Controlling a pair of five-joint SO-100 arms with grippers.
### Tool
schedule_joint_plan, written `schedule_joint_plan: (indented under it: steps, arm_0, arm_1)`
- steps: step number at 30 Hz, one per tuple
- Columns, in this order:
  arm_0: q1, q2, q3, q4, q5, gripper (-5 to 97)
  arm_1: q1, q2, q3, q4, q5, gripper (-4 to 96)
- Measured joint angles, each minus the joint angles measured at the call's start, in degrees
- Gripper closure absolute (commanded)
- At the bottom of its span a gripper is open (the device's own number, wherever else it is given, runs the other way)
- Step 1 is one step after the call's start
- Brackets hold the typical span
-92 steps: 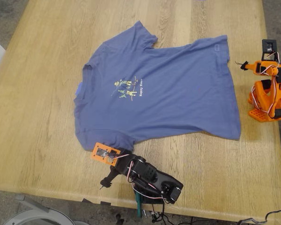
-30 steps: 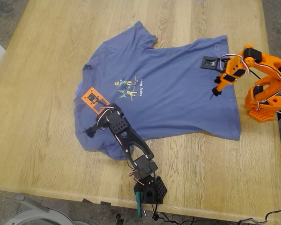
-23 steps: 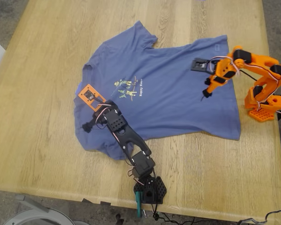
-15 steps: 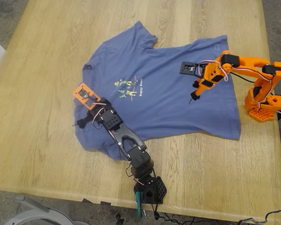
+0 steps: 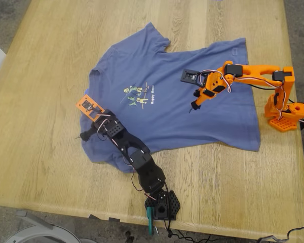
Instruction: Fold a T-shirt
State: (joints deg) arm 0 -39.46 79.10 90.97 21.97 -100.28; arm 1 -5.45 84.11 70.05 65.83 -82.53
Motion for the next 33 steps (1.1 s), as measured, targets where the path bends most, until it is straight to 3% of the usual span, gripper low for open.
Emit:
schedule_joint_plan:
  steps: [14,26,33]
  arm_0:
    - [0.00,-20.57,-22.41,0.09,-1.05,23]
    - [-1.58,-39.29,-47.29,8.09,-1.14,24]
    - [-1.93,-58.54,-76.11,20.48,-0.88,24]
  arm_1:
    - [0.62,-4.31,-3.69,0.88,0.35,67.7]
    - [1.76,-6.33,-3.87,1.14,0.35,67.9]
    - [1.76,-8.09,-3.96,0.53,0.88,67.9]
